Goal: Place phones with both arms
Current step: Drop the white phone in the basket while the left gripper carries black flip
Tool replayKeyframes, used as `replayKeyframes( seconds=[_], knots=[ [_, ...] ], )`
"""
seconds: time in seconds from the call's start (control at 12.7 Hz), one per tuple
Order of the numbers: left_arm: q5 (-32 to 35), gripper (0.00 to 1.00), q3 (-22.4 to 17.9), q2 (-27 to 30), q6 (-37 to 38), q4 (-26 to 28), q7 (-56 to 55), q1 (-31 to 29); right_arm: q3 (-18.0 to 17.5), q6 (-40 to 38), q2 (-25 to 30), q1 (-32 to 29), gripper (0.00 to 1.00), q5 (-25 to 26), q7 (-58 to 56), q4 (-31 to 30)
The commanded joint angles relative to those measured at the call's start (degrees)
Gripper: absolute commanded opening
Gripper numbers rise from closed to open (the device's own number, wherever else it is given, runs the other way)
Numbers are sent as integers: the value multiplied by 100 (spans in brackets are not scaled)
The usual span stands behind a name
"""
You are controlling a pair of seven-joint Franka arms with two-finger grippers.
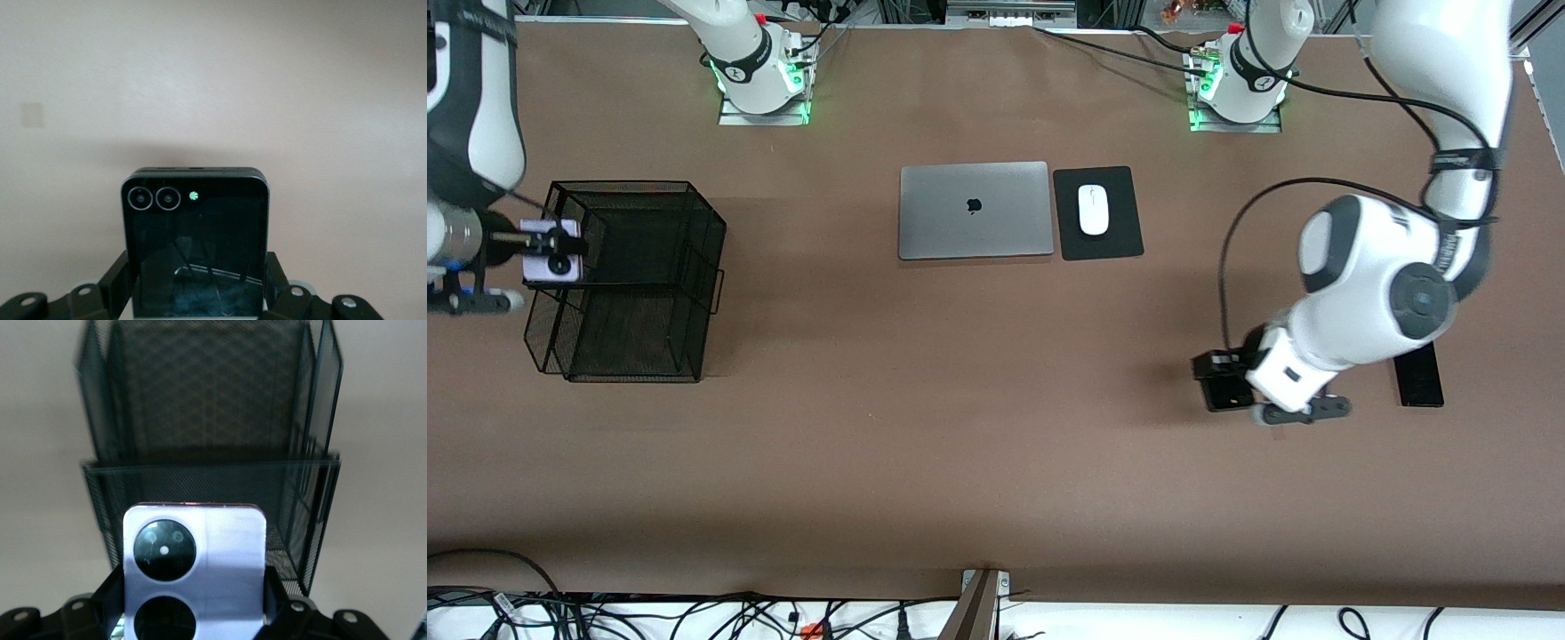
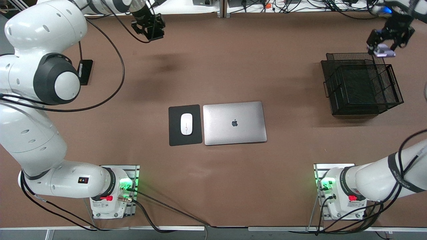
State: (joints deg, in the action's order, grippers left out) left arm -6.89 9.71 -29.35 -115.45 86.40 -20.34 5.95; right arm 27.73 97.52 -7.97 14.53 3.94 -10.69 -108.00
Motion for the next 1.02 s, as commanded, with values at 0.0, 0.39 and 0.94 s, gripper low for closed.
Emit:
replayKeyframes(
  seconds=[0.0, 0.39, 0.94],
  knots=[
    [-76, 17, -39, -115, 137, -247, -136, 63, 556, 766, 507, 94, 14, 142, -248, -1353],
    [-76, 17, -65, -604, -12, -709, -1328, 1055, 1033, 2507, 280, 85, 16, 81, -900, -2199],
    [266, 18, -337, -2073, -1822, -1460, -2816, 2645, 744, 1195, 305, 365, 99, 81, -638, -1061]
  ],
)
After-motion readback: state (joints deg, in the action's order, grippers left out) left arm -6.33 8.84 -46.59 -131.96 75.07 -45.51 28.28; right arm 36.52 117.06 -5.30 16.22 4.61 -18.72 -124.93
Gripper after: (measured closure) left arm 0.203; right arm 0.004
